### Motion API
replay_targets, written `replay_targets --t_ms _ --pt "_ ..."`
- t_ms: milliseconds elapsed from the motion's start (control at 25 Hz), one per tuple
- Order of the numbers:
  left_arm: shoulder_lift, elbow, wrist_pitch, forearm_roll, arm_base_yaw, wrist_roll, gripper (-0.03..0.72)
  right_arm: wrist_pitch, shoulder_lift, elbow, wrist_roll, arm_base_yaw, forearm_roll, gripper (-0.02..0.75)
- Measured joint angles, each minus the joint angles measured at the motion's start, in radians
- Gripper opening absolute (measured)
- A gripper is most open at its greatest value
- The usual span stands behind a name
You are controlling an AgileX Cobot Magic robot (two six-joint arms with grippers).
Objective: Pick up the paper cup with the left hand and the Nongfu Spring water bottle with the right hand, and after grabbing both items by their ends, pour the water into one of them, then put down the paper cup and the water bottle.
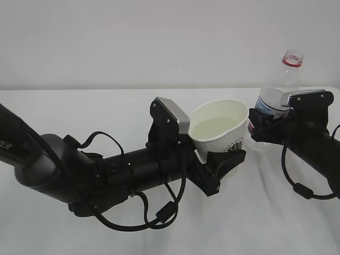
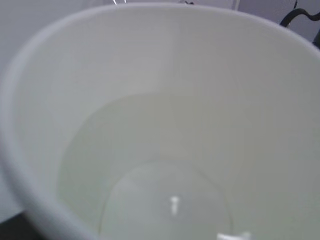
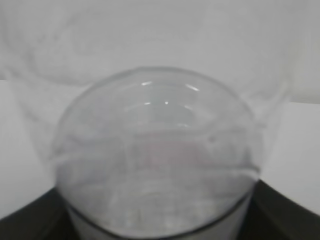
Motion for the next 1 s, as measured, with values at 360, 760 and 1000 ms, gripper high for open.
replay_targets --t_ms 360,760,1000 --pt "0.0 0.0 0.0 0.0 0.0 0.0 0.528 0.0 0.0 0.0 0.002 0.0 0.0 0.579" --pt "0.0 0.0 0.002 0.0 0.0 0.0 0.528 -0.003 0.0 0.0 0.002 0.0 -0.001 0.591" --pt "0.0 0.0 0.002 0.0 0.0 0.0 0.528 -0.006 0.0 0.0 0.004 0.0 -0.012 0.591"
